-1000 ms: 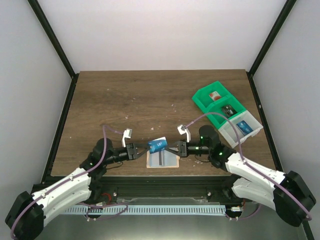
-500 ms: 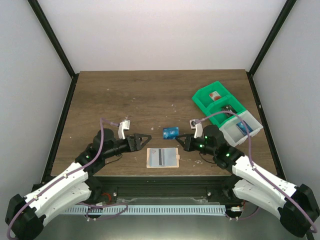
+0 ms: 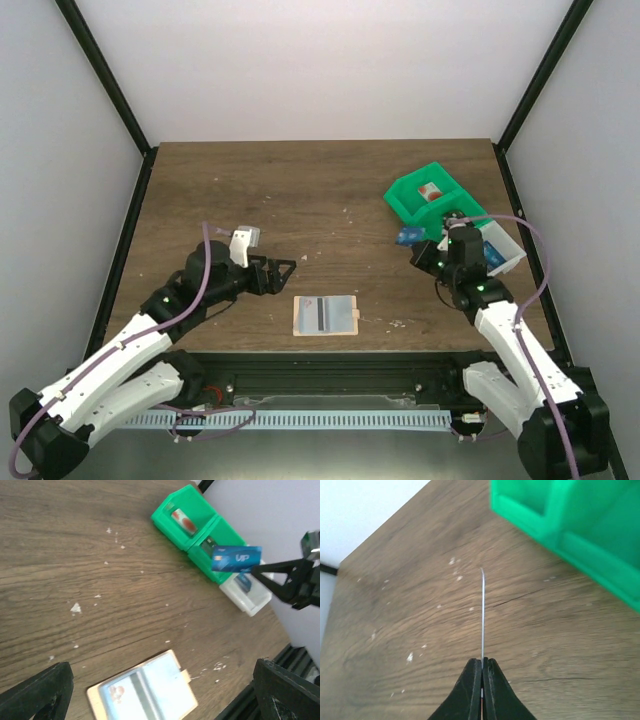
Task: Take the credit cards out of the card holder
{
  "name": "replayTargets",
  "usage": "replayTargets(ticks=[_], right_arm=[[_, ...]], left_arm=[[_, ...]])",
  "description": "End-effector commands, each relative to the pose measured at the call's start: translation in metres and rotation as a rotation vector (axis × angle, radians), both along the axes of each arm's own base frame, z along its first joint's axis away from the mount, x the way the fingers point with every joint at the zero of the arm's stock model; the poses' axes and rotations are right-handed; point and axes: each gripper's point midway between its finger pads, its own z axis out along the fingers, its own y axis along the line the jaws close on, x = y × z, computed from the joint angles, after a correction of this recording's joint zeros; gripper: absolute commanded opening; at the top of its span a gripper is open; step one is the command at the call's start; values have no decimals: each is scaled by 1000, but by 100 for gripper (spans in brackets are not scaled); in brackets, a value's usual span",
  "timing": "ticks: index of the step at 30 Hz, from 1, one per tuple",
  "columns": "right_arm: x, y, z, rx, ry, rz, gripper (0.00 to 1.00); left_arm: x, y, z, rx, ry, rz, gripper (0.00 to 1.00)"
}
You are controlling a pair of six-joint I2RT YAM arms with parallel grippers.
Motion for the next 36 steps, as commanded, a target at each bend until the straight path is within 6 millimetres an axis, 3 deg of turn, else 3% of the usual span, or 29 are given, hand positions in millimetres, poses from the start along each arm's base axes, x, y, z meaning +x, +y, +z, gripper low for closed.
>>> replayTargets(ticks=[1, 5, 10, 21, 25, 36], right_arm=[[9, -43, 9, -13, 45, -155, 0], [9, -77, 21, 25, 35, -293, 1], [1, -110, 36, -68, 41, -457, 0], [-7, -170, 45, -296, 95, -632, 1], [-1, -185, 47, -263, 104, -635, 0], [10, -203, 2, -200, 194, -630, 1]], left_arm=[[0, 11, -9, 121, -56, -14, 100], [-4, 8, -9, 114, -67, -43, 100], [-7, 6, -8, 113, -70, -70, 100], [-16, 1, -1, 88, -83, -123, 100], [-18, 1, 2, 76, -92, -131, 100], [-20, 0, 4, 70, -95, -143, 100]])
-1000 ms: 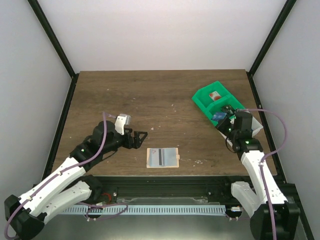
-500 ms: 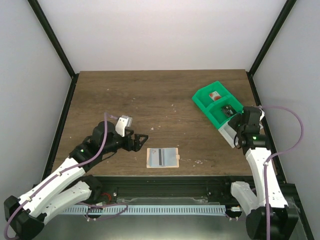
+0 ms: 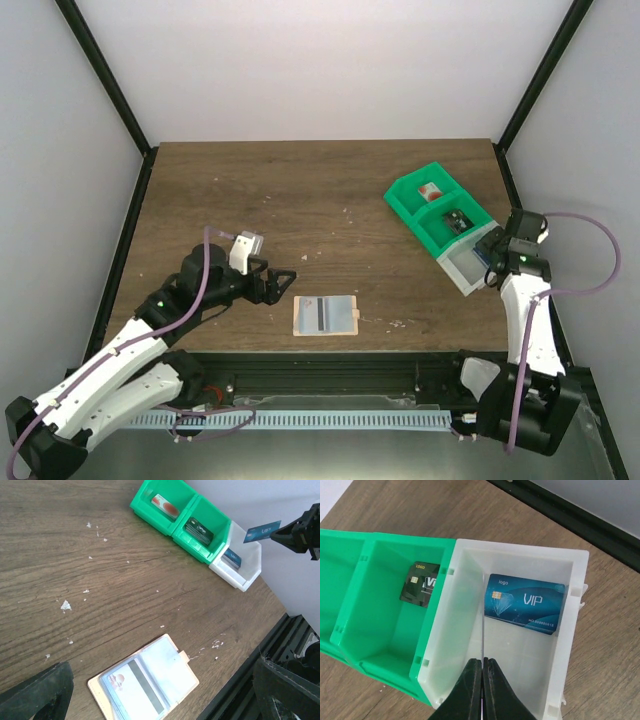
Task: Take the credit cards out of the card holder
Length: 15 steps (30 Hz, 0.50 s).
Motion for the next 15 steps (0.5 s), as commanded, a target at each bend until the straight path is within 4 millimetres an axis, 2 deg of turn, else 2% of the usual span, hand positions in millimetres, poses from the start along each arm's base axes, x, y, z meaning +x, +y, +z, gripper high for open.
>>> replayTargets(ticks=[1, 6, 12, 15], right_arm=[[11, -4, -4, 38, -43, 24, 0], [14, -4, -33, 116, -3, 14, 0], [20, -4, -34, 123, -79, 46, 0], [20, -4, -43, 129, -78, 61, 0]], left_arm=[[-1, 0, 6, -10, -26, -14, 100], [0, -1, 3, -4, -20, -13, 100], [1, 1, 3, 2, -20, -4, 100], [1, 1, 4, 1, -21, -5, 100]])
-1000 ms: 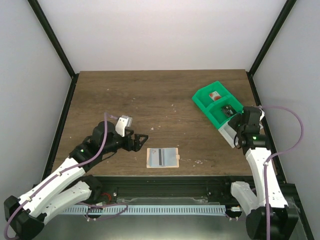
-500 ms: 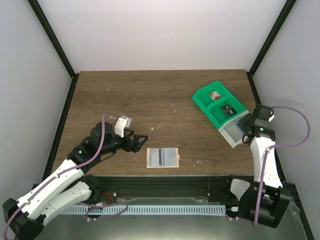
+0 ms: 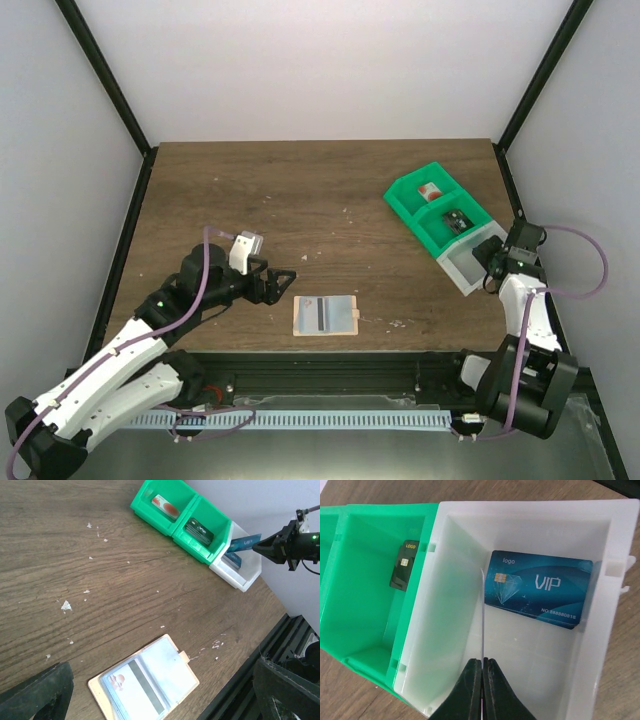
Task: Take the credit cards out of the card holder
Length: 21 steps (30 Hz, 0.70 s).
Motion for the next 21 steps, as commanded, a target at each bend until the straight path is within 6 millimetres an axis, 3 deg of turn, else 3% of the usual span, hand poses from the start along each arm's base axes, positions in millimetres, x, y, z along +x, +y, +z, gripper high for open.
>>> replayTargets(ticks=[1, 7, 21], right_arm=[[12, -1, 6, 9, -83, 39, 0], [18, -3, -9, 71, -72, 77, 0], [23, -22, -8, 69, -86, 70, 0]], left_arm=[[1, 0, 3, 1, -20, -5, 100], [1, 3, 6, 5, -30, 4, 100], [1, 1, 3, 4, -23, -4, 100]])
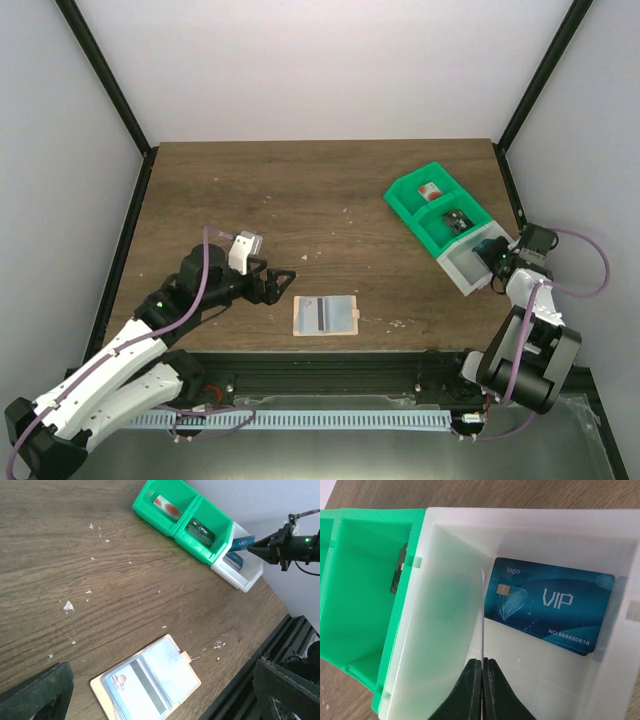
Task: Take the credit cards out of the card holder
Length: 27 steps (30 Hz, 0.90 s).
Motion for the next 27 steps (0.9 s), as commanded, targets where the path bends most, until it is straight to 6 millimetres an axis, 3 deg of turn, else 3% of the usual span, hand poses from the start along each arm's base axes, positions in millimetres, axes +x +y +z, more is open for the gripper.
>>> replayTargets(ticks=[1, 27], right_arm=[[9, -11, 11, -22, -25, 10, 1], [12, -26, -3, -36, 15, -13, 2]], left_arm=[[0, -1, 3, 1, -18, -10, 100], [-2, -5, 0, -6, -5, -36, 100]])
